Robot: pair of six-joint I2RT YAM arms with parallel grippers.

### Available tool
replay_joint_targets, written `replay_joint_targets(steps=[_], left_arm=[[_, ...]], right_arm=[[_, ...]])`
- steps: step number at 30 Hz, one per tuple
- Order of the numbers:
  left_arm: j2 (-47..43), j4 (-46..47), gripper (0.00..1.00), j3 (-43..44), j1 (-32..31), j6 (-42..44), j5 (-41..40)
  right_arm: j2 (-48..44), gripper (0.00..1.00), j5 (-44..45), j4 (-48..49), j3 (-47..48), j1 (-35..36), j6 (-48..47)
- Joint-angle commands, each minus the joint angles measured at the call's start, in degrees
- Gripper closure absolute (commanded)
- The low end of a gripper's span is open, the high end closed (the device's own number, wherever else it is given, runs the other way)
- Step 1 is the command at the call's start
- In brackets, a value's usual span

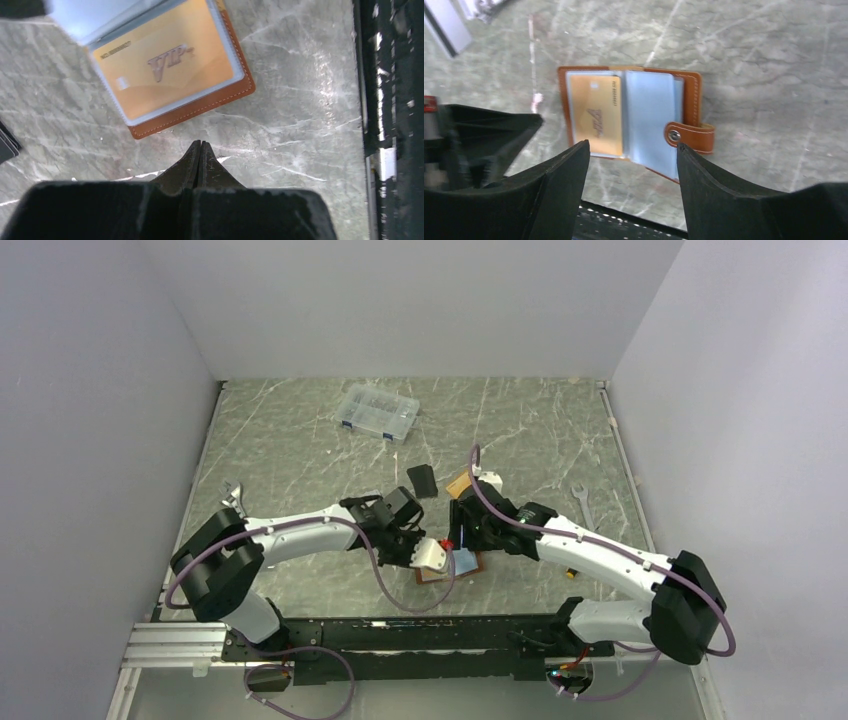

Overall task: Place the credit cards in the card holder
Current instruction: Insert the credit card into the card holder.

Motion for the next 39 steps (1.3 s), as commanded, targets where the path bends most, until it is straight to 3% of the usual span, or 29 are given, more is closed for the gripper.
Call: replay_joint_targets(steps=[1, 9, 15, 25, 30, 35, 39], left_arm=[[-1.36, -5.0, 1.0, 4.81, 2.21, -6.94, 6.6], [0.27, -4.18, 1.0, 7.41, 7.49, -19.92, 11.06], [2.24, -3.01, 1.0, 6.59, 10.99, -23.05, 13.87], [0.78, -0.36, 1.0, 5.36, 14.83, -26.32, 17.93], [-0.04, 0.09, 1.0, 5.2, 15.3, -28.19, 19.56], [1.16, 0.07, 1.0, 5.0, 15.29, -27.92, 19.46], [2.1, 0.83, 1.0, 4.52, 15.33, -27.57, 18.89]], right_arm=[[0.17, 0.31, 3.92, -5.51, 0.61, 1.35, -1.85], [9.2, 0.25, 14.19, -13.06, 6.3, 6.92, -3.22], [14.42, 0.25, 20.71, -15.35, 7.08, 8.8, -2.05], [10.25, 0.29, 21.04, -13.12, 0.88, 8.8, 3.03], [-1.9, 0.3, 9.83, 0.91, -11.1, 5.4, 4.37], [-15.67, 0.32, -6.48, 15.65, -24.71, -6.8, 4.9], [-21.66, 0.33, -14.38, 22.62, -30.37, -12.65, 6.04]])
